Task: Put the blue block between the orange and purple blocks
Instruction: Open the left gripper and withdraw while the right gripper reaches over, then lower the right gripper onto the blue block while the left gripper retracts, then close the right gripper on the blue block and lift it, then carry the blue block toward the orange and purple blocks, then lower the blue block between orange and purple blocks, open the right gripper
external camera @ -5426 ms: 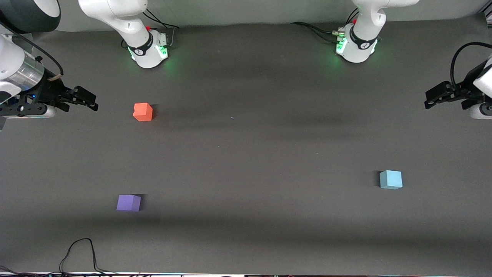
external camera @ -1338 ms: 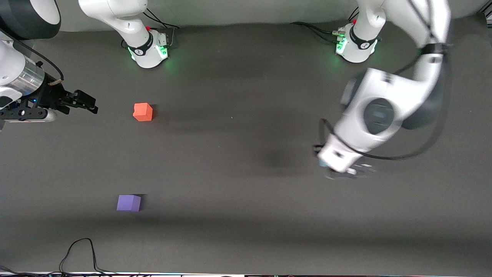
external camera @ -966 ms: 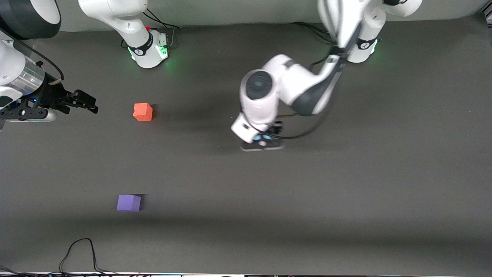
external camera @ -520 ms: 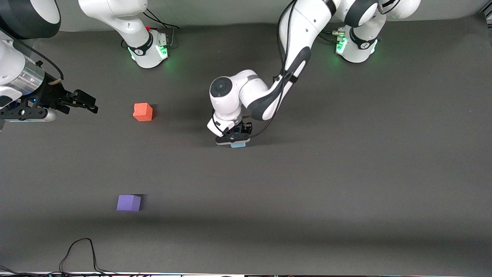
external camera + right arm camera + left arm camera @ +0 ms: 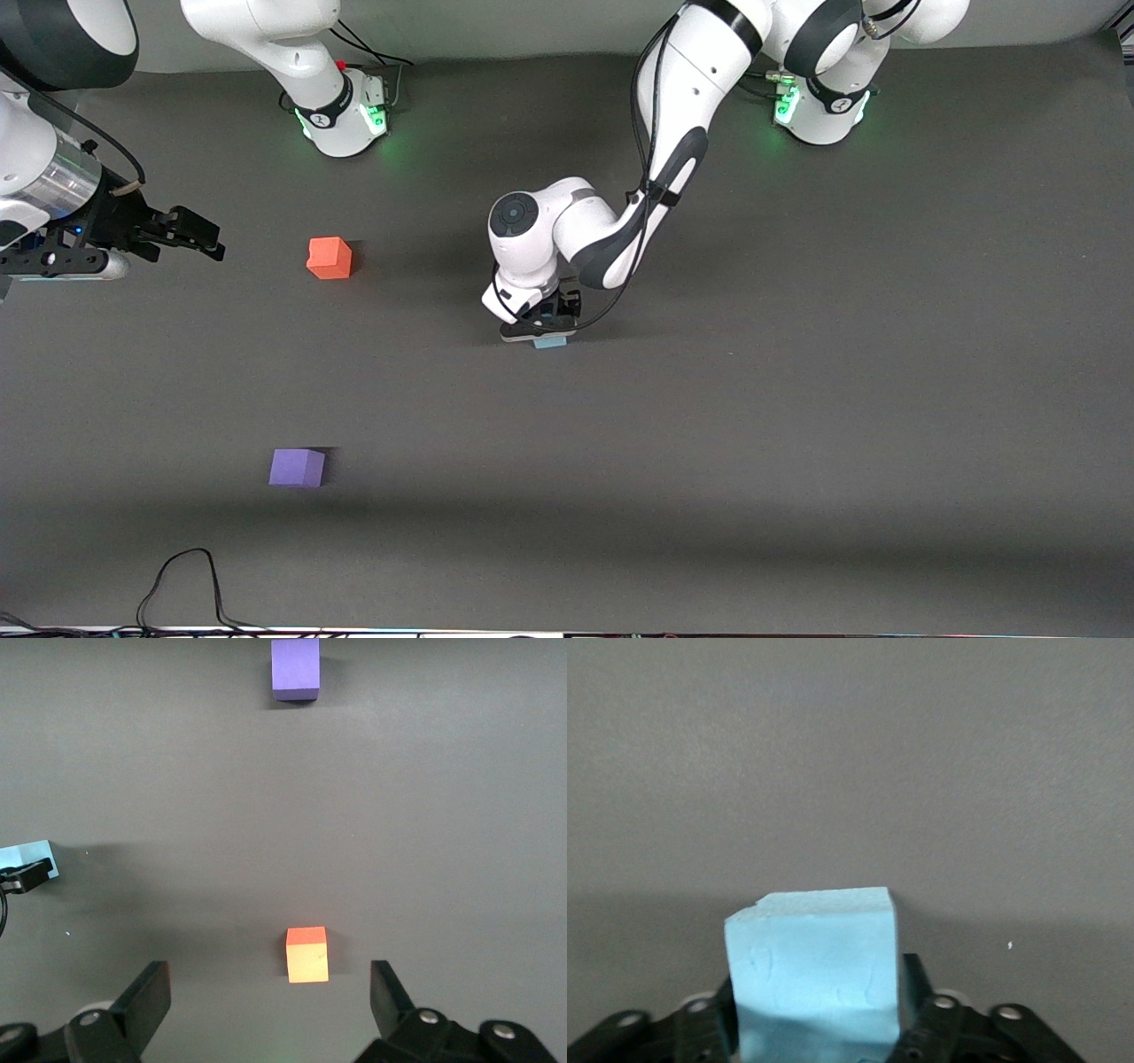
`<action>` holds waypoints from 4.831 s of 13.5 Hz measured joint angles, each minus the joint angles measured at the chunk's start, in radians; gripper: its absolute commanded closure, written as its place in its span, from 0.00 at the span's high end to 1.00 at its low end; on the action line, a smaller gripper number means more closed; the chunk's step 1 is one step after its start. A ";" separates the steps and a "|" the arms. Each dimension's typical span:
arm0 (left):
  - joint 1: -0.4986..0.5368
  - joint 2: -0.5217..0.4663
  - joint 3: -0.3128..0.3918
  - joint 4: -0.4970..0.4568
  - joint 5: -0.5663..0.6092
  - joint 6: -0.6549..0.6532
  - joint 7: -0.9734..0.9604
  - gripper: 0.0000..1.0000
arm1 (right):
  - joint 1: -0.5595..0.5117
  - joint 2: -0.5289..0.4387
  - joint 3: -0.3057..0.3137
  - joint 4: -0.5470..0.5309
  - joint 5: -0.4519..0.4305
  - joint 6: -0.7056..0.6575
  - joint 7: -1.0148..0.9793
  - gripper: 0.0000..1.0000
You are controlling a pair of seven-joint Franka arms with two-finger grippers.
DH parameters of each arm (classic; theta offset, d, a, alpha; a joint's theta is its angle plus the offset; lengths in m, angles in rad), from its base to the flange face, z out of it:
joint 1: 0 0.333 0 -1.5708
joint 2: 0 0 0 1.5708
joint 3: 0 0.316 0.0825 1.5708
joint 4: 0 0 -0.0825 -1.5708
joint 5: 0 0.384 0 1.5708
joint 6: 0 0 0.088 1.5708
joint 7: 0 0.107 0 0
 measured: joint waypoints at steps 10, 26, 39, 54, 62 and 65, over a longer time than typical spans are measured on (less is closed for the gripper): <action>0.413 -0.330 0.015 0.010 -0.228 -0.319 0.499 1.00 | 0.001 0.225 0.349 0.135 0.005 0.064 0.210 1.00; 0.902 -0.862 0.003 -0.291 -0.169 -0.652 1.128 1.00 | 0.122 0.894 0.655 0.124 -0.700 0.694 1.106 1.00; 0.900 -0.941 0.002 -0.315 -0.165 -0.676 1.178 1.00 | 0.007 0.722 0.720 0.154 -0.482 0.477 0.975 0.43; 0.900 -0.922 0.001 -0.310 -0.150 -0.706 1.184 1.00 | -0.026 0.347 0.079 -0.345 -0.041 0.672 0.112 0.46; 0.900 -0.922 0.002 -0.310 -0.142 -0.717 1.185 1.00 | -0.027 0.442 0.058 -0.425 -0.042 0.896 0.098 0.49; 0.900 -0.922 0.001 -0.310 -0.130 -0.717 1.186 1.00 | -0.027 0.468 0.058 -0.431 -0.042 0.929 0.086 1.00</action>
